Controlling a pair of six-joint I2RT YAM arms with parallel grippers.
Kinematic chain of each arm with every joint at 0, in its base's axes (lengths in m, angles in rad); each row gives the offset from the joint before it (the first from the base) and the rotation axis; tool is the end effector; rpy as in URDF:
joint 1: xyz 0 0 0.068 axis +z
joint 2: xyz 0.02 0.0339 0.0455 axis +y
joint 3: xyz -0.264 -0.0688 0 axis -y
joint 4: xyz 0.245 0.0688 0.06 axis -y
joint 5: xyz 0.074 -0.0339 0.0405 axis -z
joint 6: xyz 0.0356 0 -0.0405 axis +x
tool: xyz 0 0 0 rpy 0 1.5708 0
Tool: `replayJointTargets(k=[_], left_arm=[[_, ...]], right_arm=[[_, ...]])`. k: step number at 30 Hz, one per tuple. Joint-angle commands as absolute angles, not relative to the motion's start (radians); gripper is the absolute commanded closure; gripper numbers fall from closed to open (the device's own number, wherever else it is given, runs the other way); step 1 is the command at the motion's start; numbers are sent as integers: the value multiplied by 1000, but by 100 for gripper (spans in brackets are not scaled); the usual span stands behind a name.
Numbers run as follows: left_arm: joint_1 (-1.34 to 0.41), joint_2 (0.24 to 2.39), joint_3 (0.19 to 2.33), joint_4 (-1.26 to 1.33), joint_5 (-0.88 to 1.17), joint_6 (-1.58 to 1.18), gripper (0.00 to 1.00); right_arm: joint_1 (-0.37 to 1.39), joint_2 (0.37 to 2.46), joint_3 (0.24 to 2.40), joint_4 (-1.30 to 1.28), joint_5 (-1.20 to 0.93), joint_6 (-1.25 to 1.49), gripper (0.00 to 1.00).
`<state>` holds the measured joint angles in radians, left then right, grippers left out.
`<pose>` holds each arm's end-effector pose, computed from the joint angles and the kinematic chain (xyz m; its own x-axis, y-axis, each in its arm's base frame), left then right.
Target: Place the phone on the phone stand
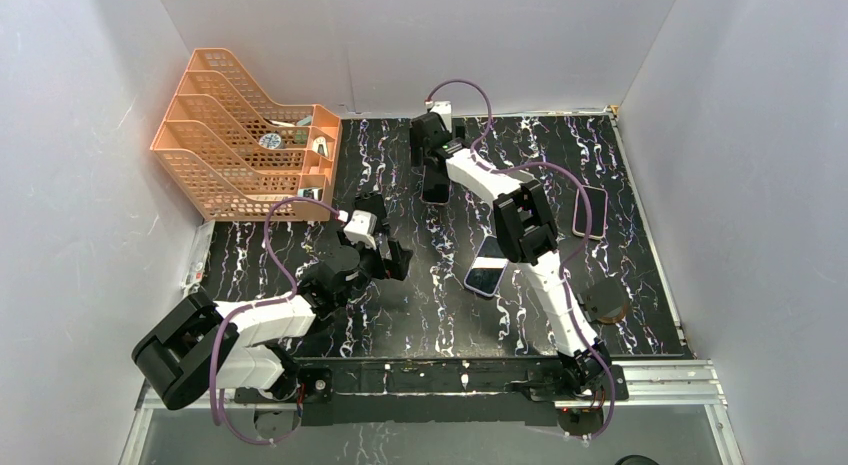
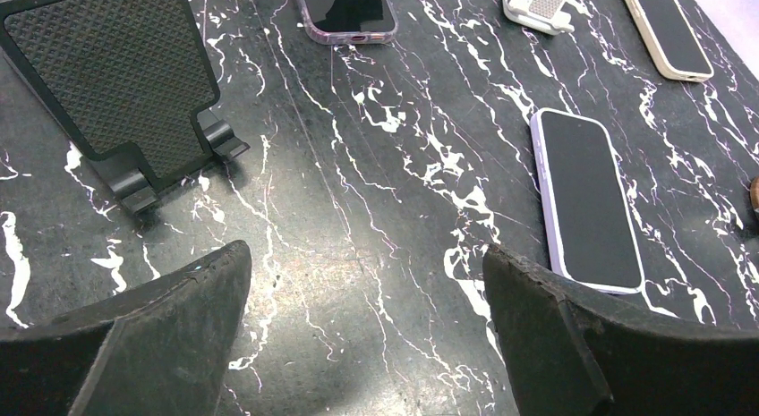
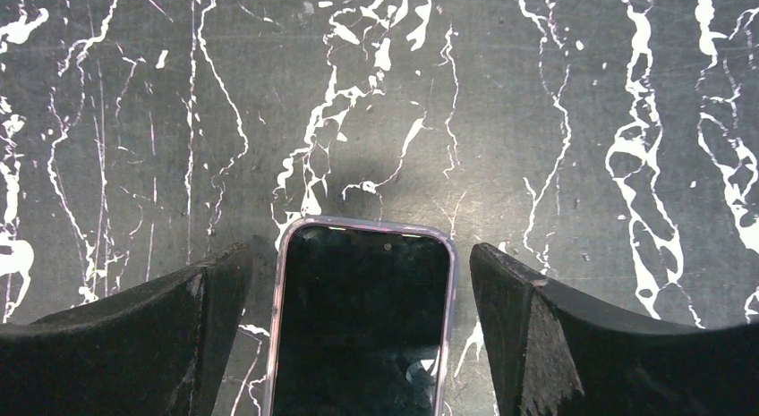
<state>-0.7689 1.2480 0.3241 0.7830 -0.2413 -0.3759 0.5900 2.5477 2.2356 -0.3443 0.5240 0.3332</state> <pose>0.1779 -0.1603 0.1893 -0.2793 -0.2258 -0.9333 0.4328 0.8380 -0.3323 0.4864 0.3042 0.1791 -0.5290 -0.0134 -0.8485 0.0219 0.9993 -0.0295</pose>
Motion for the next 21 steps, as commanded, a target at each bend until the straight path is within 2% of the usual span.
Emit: replayJointTargets(k=[1, 14, 21], left_arm=[[-773, 1223, 323, 767, -244, -356, 2], [-773, 1223, 327, 744, -243, -351, 2], [-773, 1230, 324, 741, -251, -353, 2]], right_arm=[[586, 2586, 2244, -357, 509, 352, 1], [586, 2591, 2173, -385, 497, 410, 2], [587, 2514, 2011, -345, 456, 461, 13]])
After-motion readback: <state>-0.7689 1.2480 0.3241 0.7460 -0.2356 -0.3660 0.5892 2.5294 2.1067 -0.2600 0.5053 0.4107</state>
